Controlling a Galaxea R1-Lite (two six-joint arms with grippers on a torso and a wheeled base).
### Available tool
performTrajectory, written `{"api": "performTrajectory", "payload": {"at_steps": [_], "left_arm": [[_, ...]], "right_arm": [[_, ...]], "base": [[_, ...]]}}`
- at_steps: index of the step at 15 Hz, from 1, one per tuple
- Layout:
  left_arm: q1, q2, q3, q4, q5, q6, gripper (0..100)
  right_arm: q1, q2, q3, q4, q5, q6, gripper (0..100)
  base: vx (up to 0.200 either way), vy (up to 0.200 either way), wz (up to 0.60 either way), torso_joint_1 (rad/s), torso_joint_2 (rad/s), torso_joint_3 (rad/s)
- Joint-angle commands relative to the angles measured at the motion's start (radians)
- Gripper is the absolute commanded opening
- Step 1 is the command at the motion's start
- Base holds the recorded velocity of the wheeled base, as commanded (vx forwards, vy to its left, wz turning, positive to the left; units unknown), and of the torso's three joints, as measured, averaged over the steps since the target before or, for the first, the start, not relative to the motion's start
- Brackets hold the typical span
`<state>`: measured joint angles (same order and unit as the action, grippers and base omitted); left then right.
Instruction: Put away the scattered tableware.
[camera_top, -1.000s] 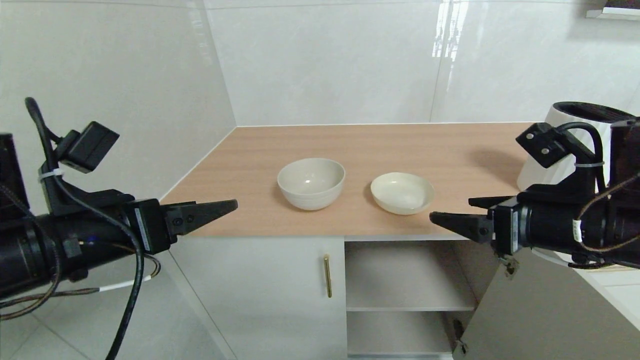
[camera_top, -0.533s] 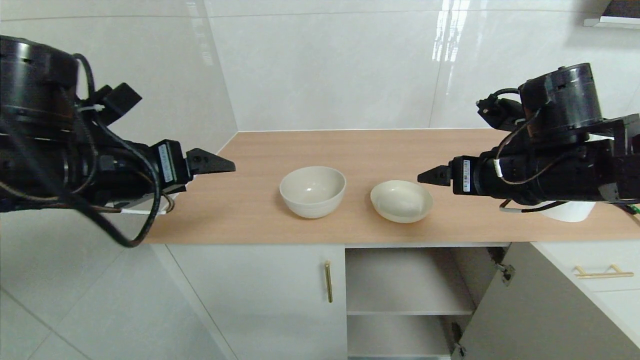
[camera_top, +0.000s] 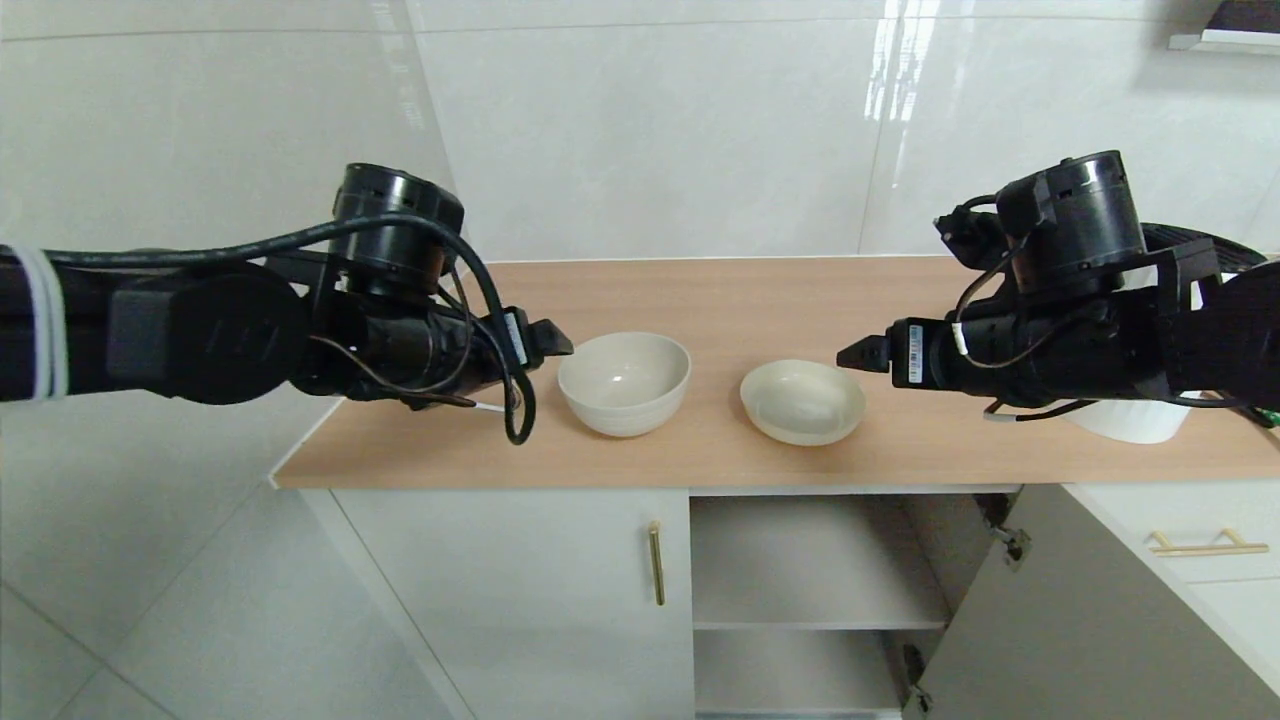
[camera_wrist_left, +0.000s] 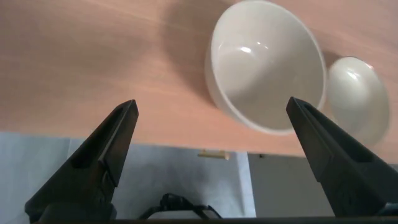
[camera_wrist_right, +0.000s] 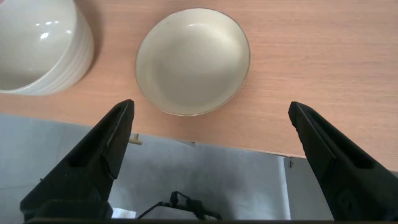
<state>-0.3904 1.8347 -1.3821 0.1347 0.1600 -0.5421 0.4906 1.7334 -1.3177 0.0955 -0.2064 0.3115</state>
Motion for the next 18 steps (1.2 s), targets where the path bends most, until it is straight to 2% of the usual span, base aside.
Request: {"api": "performTrajectory", "payload": {"at_steps": [1,5,9,10,16,18], "left_arm": [[-0.01,0.097,-0.029,-0.018,0.006,0.001,100],[-0.011,0.196,-0.086,-0.058,0.046,-0.001,100],[-0.011,0.207,-0.086,-0.058,0.05,-0.002,100],[-0.011,0.209,-0.086,-0.058,0.053,-0.002,0],[-0.015,0.207,-0.084,-0.058,0.052,-0.002,0],[-0.015,0.126,-0.064,-0.056,0.059,-0.006,0]], "right_arm": [[0.0,0.008,0.002,-0.002,-0.002,0.0,100],[0.0,0.011,0.005,-0.022,-0.004,0.001,100],[0.0,0.009,0.005,-0.022,-0.004,0.001,100],[0.002,0.009,0.005,-0.022,-0.005,0.001,100],[0.003,0.005,0.008,-0.022,-0.005,0.001,100],[0.003,0.005,0.005,-0.02,-0.007,0.001,100]], "base": [[0.0,0.0,0.0,0.0,0.0,0.0],[0.0,0.0,0.0,0.0,0.0,0.0],[0.0,0.0,0.0,0.0,0.0,0.0],[0.0,0.0,0.0,0.0,0.0,0.0],[0.0,0.0,0.0,0.0,0.0,0.0],[0.0,0.0,0.0,0.0,0.0,0.0]]}}
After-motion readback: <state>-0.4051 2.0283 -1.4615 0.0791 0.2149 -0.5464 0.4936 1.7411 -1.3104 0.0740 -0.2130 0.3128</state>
